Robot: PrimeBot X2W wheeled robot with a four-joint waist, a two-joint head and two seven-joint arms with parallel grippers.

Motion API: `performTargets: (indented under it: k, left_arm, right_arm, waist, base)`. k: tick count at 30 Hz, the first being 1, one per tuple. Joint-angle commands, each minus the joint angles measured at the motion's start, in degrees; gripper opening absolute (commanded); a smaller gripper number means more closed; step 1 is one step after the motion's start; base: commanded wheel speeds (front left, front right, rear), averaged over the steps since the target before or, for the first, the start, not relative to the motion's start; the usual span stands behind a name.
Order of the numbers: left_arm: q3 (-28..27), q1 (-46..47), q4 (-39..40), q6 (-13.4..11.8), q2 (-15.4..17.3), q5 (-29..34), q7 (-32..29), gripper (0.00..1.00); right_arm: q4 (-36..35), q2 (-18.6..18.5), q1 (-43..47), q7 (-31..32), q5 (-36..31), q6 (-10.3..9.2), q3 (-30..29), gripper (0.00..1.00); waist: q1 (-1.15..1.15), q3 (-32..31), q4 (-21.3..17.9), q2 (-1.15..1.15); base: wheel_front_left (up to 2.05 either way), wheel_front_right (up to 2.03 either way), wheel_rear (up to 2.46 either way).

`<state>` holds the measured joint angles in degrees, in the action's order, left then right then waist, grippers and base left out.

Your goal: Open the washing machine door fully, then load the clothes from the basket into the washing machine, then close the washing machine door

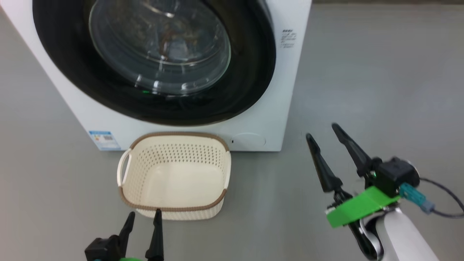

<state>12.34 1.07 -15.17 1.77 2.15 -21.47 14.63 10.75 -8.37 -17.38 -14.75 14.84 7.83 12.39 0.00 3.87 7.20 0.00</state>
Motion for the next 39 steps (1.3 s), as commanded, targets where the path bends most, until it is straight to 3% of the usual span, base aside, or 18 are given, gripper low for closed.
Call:
performTargets:
  k: [1,21,39]
  left_arm:
    - [-2.29,0.58,1.07,-0.12,0.73,-0.09,0.37,1.0]
    - [-7.59,-6.14,2.56,0.32,0.73,0.99,0.37,1.0]
    - [-9.72,-7.87,3.06,1.83,0.73,2.66,0.37,1.0]
  right_arm:
    - [-2.01,0.75,1.17,-0.25,0.89,-0.34,0.36,1.0]
    - [-9.58,4.69,21.09,-0.25,-2.35,-0.34,-12.52,1.0]
    - [-10.21,5.46,23.99,-0.25,-5.27,-0.34,-16.67,1.0]
  waist:
    - [0.0,-3.4,-2.84,0.0]
    - [0.0,-6.96,-4.91,0.0]
    - [0.0,-6.93,-5.2,0.0]
  base:
    - [0.0,0.0,0.0]
    - [0.0,0.0,0.0]
    - [0.0,0.0,0.0]
